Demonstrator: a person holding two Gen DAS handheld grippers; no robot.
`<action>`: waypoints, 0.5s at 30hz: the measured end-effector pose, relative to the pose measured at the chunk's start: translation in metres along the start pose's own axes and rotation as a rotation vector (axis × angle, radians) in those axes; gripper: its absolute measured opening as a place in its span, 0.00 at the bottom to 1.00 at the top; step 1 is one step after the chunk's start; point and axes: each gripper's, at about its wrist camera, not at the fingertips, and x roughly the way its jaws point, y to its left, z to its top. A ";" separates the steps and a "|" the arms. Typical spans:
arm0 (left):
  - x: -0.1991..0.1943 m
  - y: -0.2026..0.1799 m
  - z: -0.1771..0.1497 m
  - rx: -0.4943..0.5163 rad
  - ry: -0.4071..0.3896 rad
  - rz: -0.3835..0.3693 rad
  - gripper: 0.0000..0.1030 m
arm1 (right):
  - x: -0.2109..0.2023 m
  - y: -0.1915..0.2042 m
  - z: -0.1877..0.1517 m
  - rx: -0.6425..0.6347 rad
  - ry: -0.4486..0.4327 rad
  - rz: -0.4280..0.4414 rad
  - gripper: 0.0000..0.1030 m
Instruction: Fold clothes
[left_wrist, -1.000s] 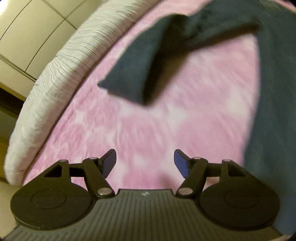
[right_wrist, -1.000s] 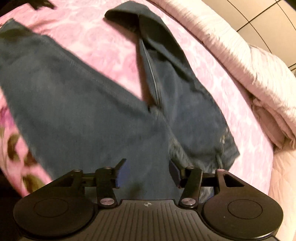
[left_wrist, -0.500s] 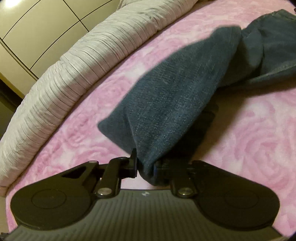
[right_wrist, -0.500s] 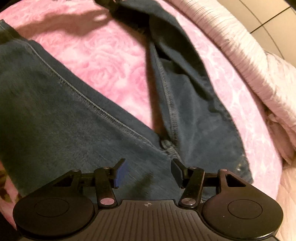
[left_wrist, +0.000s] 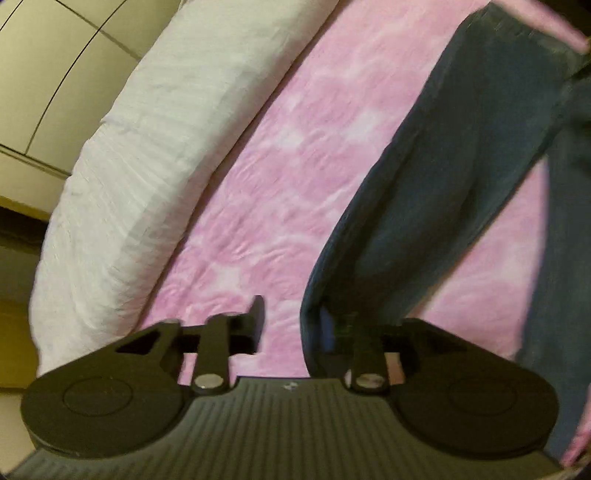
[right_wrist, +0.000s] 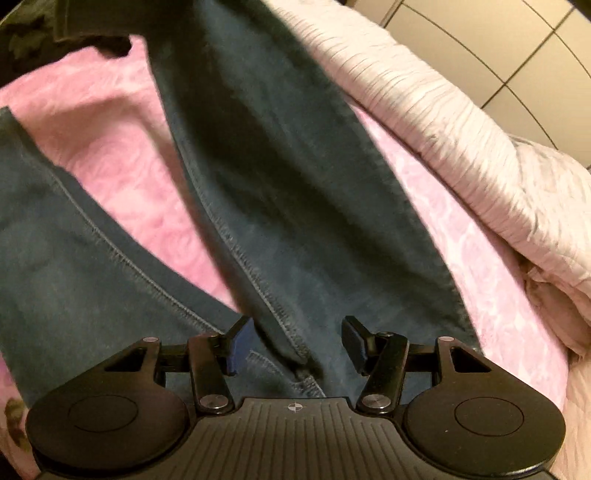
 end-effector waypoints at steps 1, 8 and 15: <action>0.020 0.000 0.000 0.021 0.037 0.031 0.32 | -0.001 -0.001 -0.001 0.005 0.000 -0.005 0.55; 0.103 0.016 -0.059 -0.086 0.234 0.154 0.37 | -0.016 0.000 -0.028 0.060 0.064 -0.025 0.55; 0.100 0.012 -0.119 -0.381 0.171 0.038 0.55 | 0.001 0.017 -0.022 0.085 0.123 0.030 0.56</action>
